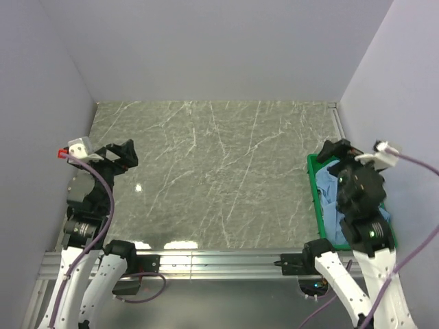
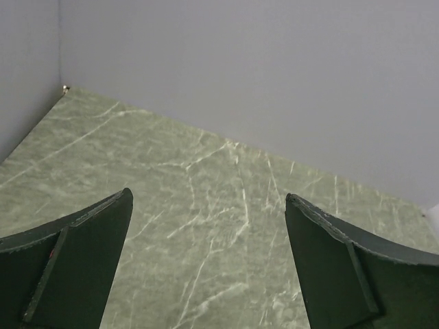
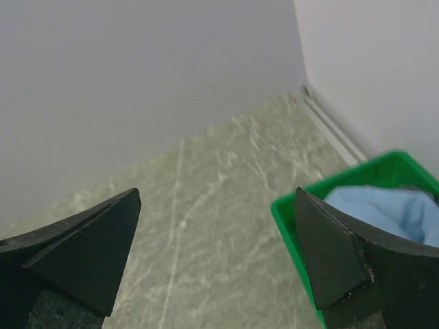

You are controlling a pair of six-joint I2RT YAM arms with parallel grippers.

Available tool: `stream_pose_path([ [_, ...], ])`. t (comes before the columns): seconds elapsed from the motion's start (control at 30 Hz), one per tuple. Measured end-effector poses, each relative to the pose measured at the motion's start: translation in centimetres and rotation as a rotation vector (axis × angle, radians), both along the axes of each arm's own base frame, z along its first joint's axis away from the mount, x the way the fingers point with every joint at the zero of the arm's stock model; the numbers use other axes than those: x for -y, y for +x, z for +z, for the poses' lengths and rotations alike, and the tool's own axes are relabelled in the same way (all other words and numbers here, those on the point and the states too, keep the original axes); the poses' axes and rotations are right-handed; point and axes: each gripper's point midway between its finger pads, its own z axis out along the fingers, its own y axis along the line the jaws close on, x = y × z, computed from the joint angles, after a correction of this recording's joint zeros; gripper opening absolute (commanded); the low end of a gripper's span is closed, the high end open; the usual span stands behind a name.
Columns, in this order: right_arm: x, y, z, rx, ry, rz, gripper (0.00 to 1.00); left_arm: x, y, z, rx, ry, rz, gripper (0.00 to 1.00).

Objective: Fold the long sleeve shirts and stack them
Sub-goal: Grab the shirt from the pile

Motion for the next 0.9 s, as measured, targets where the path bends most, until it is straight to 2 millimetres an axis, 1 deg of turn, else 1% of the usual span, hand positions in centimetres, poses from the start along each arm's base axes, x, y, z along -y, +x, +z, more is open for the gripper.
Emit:
stream_pose_path([
  [0.07, 0.3, 1.1, -1.6, -0.105, 0.024, -0.048, 1.0, 0.3, 0.4, -0.7, -0.028, 0.006, -0.01, 0.99],
  [0.13, 0.8, 2.0, -3.6, -0.223, 0.043, -0.109, 1.0, 0.7, 0.6, -1.2, -0.047, 0.014, -0.025, 0.99],
  [0.2, 1.3, 2.5, -5.7, -0.335, 0.058, -0.165, 1.0, 1.2, 0.7, -1.5, -0.059, 0.022, -0.043, 0.99],
  [0.37, 4.1, 3.4, -11.1, -0.58, 0.126, -0.331, 1.0, 2.0, 0.5, -1.9, -0.062, 0.055, -0.067, 0.99],
  [0.47, 6.2, 2.9, -13.9, -0.684, 0.19, -0.436, 1.0, 2.3, 0.4, -3.2, -0.079, 0.073, -0.074, 0.99],
  [0.63, 9.3, 1.6, -17.0, -0.761, 0.3, -0.605, 1.0, 3.8, 0.2, -4.8, -0.101, 0.108, -0.132, 0.99],
  [0.77, 11.5, 0.4, -19.6, -0.796, 0.38, -0.735, 1.0, 4.7, -0.3, -5.1, -0.092, 0.122, -0.168, 0.99],
  [0.83, 12.3, 0.1, -21.1, -0.818, 0.409, -0.783, 1.0, 4.9, -0.5, -5.0, -0.085, 0.128, -0.177, 0.99],
  [0.9, 12.8, -0.1, -22.6, -0.848, 0.43, -0.817, 0.97, 4.9, -0.6, -4.8, -0.078, 0.13, -0.174, 0.99],
])
